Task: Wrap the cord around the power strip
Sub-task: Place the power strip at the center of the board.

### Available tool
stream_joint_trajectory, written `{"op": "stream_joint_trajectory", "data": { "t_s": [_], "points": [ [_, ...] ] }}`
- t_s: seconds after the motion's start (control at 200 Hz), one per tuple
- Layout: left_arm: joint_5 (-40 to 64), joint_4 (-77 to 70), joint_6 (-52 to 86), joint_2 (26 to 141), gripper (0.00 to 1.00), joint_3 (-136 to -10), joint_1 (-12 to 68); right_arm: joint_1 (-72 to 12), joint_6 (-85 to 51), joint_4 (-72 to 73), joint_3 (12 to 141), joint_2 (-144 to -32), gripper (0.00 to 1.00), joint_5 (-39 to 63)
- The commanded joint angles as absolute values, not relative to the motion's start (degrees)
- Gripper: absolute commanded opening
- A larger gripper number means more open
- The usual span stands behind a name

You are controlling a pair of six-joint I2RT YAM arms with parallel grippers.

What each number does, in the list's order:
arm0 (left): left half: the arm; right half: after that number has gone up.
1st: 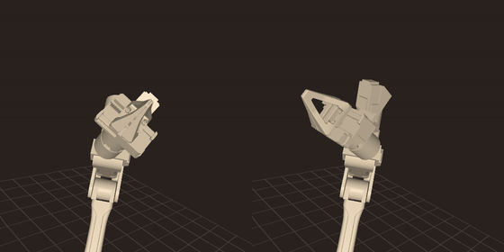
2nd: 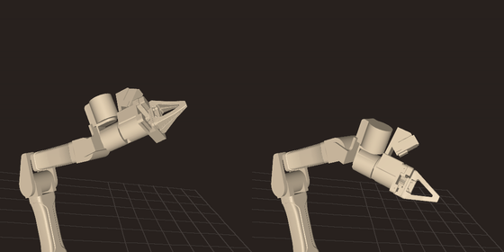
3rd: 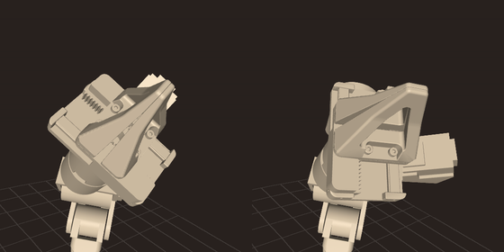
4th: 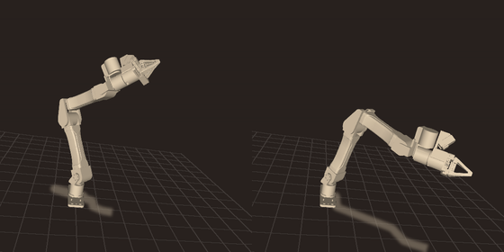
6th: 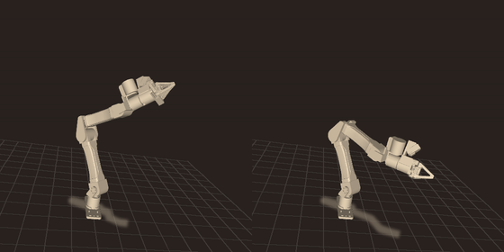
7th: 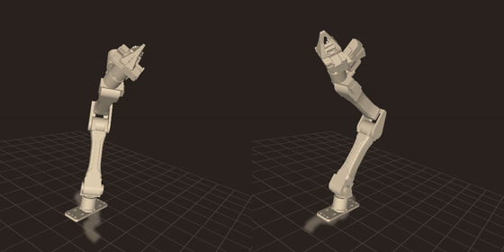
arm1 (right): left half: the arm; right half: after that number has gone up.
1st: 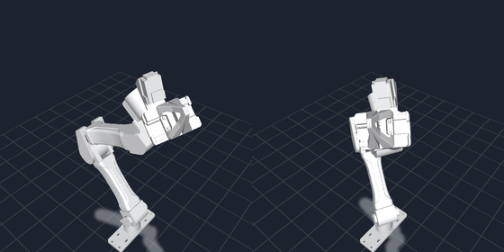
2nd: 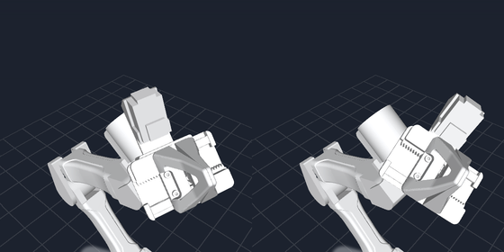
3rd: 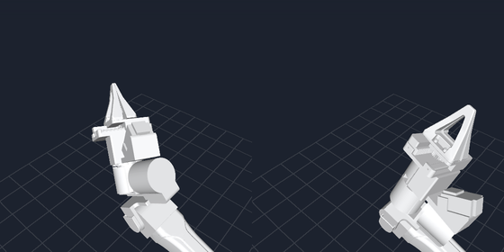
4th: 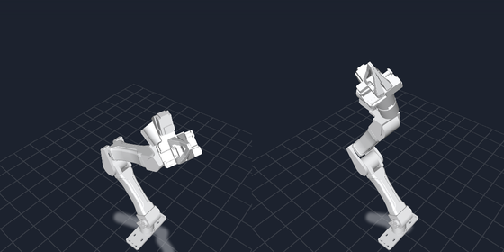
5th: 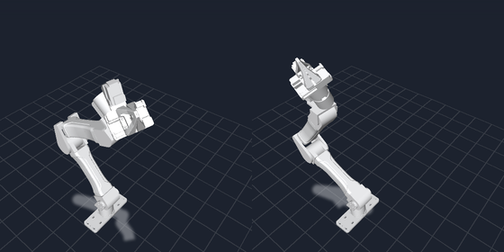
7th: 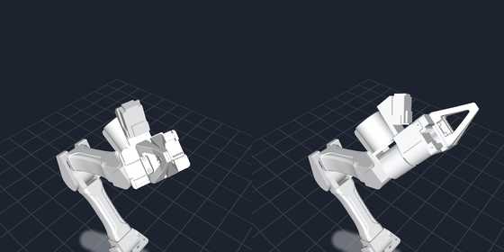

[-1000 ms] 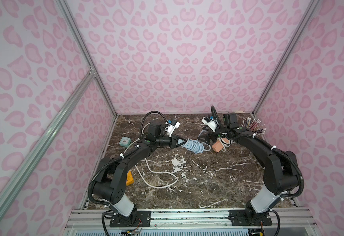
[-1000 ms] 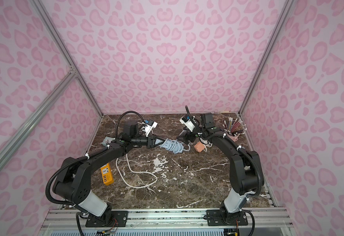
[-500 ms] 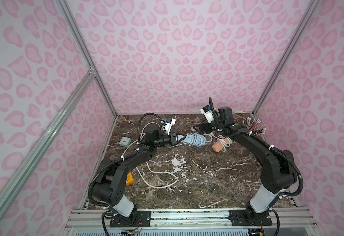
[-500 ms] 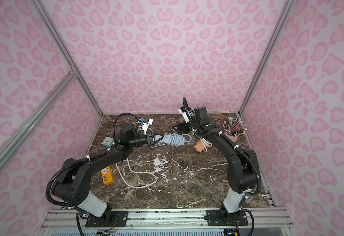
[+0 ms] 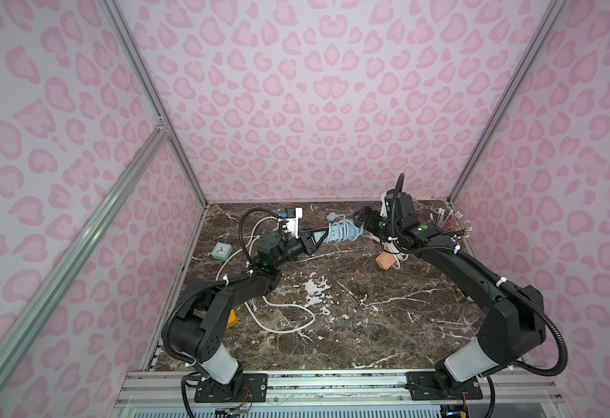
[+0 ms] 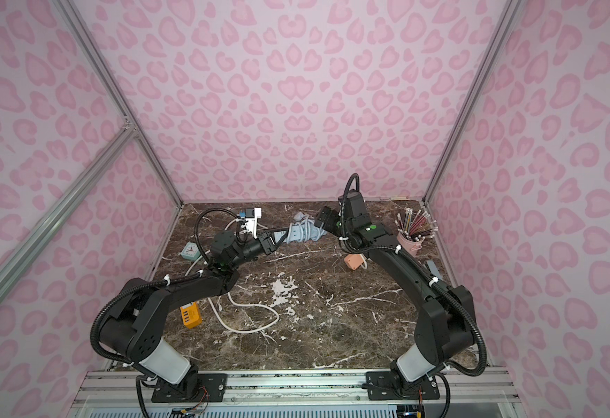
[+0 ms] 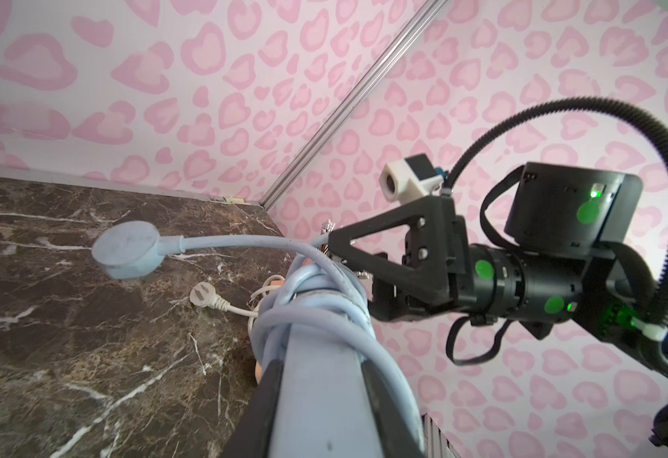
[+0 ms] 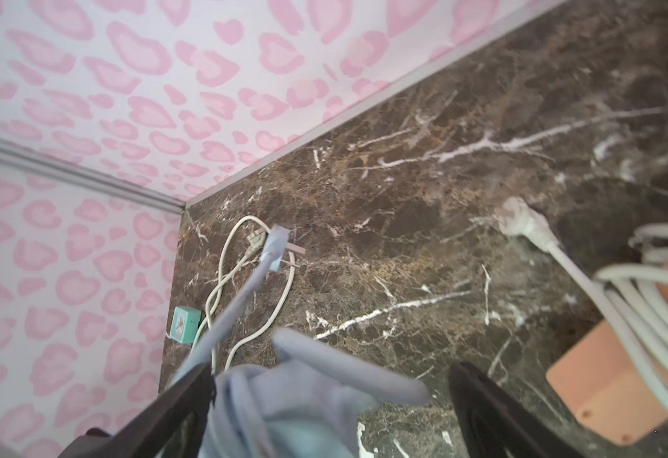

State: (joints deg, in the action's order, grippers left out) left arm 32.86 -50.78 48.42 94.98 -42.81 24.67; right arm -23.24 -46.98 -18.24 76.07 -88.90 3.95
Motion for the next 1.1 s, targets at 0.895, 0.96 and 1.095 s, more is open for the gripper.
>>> {"op": "stream_joint_trajectory", "data": {
  "t_s": [0.895,0.96,1.095],
  "points": [
    [17.2,-56.3,40.7,95.5,0.34,-40.7,35.6,-25.9,-67.4,-1.7,68.9,-95.7,0.44,6.5],
    [17.6,-52.0,39.0,94.2,0.43,-40.3,35.6,-25.5,-63.8,-2.8,70.1,-97.5,0.39,6.5],
    [19.7,-37.6,33.8,92.1,0.55,-41.6,35.6,-23.1,-56.7,-3.9,73.5,-102.0,0.34,12.7]
  ]
}}
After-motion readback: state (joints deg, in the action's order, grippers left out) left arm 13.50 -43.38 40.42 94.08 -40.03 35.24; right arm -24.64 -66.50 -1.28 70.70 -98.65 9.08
